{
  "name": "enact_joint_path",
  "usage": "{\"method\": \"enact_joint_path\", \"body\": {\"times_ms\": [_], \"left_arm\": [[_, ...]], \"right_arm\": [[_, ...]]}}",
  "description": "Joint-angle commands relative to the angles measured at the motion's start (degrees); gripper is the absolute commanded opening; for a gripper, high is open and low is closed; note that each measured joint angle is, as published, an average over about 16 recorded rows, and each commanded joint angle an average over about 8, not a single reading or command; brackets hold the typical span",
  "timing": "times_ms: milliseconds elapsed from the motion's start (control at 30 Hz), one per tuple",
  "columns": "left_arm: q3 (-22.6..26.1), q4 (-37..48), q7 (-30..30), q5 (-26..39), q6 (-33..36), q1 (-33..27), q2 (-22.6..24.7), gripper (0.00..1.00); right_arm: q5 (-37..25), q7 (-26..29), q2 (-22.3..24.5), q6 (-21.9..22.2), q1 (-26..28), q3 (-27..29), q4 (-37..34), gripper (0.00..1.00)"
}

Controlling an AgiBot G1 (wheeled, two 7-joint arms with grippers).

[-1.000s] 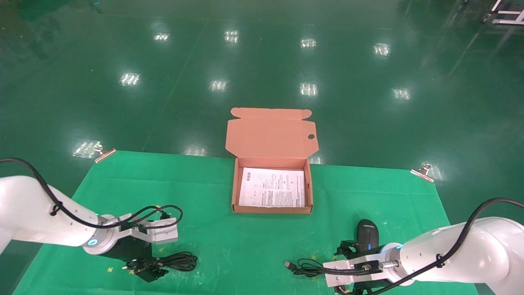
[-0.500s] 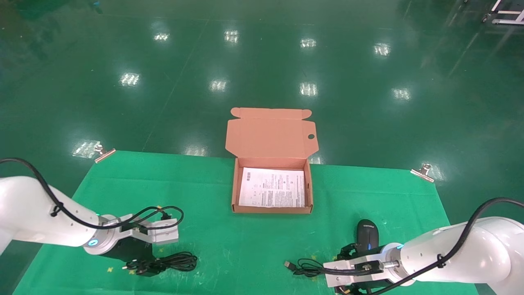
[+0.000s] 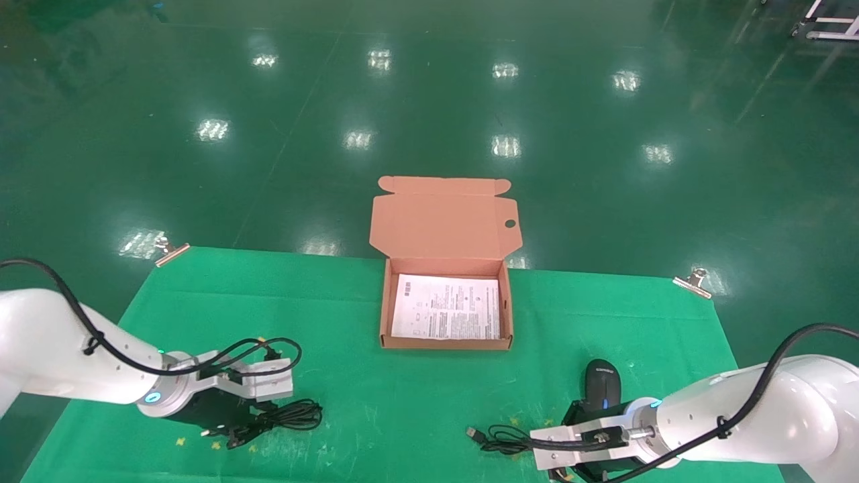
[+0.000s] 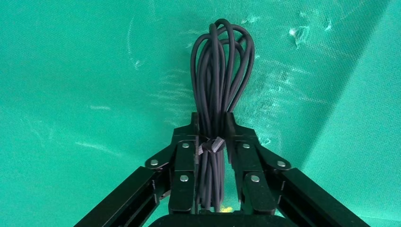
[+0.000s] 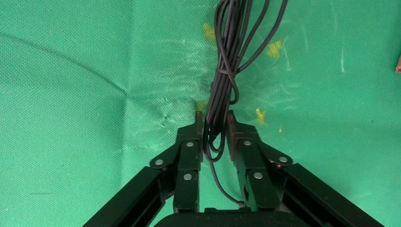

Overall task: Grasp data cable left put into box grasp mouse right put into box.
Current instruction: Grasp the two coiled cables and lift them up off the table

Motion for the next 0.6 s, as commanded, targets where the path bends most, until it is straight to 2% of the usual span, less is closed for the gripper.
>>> {"method": "enact_joint_path", "body": {"times_ms": [33, 267, 433, 600], "left_arm": [[0.0, 0.0, 0.0, 0.0, 0.0, 0.0, 0.1, 0.00], [-0.5, -1.7, 1.1, -0.9, 0.7, -0.4, -1.4, 0.00], [-1.7, -5.1, 2.0, -2.2, 1.3, -2.1, -3.5, 0.00], [-3.1, -9.4, 2.4, -2.3, 0.0, -5.5, -4.8, 0.00]], "right_arm": [[0.0, -0.1, 0.0, 0.0, 0.0, 0.0, 0.0, 0.00], [0.6, 1.5, 1.5, 0.0, 0.6, 1.0, 1.8, 0.00], [1.4, 5.8, 5.9, 0.5, 2.4, 3.9, 7.2, 0.00], [0.5, 10.0, 9.7, 1.4, 6.5, 7.3, 13.1, 0.00]]}}
